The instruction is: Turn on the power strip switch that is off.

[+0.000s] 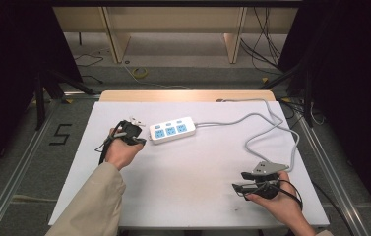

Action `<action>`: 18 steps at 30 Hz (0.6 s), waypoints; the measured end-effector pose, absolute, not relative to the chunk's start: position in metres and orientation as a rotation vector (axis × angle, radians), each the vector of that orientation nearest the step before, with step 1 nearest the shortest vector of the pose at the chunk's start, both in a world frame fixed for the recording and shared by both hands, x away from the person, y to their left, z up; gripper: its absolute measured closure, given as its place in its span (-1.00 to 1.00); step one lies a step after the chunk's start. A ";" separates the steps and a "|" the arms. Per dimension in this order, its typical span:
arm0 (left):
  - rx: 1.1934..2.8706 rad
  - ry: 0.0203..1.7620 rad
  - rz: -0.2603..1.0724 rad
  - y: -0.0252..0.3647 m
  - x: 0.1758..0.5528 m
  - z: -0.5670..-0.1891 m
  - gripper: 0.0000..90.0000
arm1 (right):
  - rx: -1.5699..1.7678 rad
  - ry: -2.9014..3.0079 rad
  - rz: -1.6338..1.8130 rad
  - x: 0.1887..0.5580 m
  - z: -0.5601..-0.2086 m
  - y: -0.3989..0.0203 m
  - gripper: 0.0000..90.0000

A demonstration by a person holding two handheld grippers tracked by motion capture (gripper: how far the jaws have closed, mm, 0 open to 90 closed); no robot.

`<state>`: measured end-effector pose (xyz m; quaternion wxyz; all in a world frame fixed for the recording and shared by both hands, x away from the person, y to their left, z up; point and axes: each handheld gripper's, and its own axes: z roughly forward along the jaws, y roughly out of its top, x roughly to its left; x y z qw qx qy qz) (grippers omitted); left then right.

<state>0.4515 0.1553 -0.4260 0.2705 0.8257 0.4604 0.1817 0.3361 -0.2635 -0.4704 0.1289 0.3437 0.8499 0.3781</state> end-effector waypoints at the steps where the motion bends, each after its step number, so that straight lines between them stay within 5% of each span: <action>1: 2.228 1.239 0.490 0.155 0.453 -0.425 1.00 | 0.999 2.471 1.099 0.336 -0.470 -0.263 -0.03; 18: 2.250 1.235 0.491 0.148 0.464 -0.427 1.00 | 1.004 2.473 1.099 0.337 -0.471 -0.263 -0.04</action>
